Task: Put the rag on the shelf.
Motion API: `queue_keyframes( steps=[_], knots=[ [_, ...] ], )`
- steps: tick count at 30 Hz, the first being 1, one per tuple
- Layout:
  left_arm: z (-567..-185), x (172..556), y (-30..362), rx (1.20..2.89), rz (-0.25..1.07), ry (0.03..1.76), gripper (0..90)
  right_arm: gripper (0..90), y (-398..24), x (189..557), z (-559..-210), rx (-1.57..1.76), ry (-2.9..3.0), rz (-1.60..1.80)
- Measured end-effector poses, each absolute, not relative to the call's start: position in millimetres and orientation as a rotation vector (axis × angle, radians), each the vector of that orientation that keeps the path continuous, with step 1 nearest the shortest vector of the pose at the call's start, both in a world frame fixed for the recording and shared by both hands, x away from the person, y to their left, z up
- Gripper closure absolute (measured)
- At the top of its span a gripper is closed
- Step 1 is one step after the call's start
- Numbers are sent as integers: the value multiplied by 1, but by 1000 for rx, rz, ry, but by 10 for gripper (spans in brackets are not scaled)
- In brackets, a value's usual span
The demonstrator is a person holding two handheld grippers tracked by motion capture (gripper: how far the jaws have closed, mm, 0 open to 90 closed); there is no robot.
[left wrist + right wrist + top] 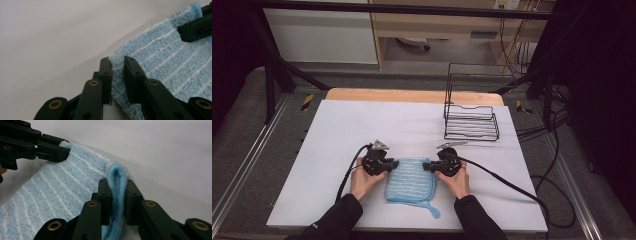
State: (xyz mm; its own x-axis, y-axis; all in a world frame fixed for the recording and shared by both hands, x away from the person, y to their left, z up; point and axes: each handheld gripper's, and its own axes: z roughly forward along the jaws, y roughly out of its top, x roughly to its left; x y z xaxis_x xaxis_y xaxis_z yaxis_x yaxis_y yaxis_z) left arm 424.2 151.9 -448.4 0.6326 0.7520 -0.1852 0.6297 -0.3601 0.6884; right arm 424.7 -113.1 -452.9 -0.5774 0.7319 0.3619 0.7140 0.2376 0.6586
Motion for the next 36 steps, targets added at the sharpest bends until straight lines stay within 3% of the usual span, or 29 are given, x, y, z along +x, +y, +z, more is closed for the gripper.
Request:
queue_keyframes(
  steps=[6,36],
  knots=[
    [-443,425,160,2030,149,1072,810,815,-115,422,-444,1406,2426,1333],
    [-382,394,168,1876,314,910,815,825,-127,393,-386,1216,2274,1543]
  ],
)
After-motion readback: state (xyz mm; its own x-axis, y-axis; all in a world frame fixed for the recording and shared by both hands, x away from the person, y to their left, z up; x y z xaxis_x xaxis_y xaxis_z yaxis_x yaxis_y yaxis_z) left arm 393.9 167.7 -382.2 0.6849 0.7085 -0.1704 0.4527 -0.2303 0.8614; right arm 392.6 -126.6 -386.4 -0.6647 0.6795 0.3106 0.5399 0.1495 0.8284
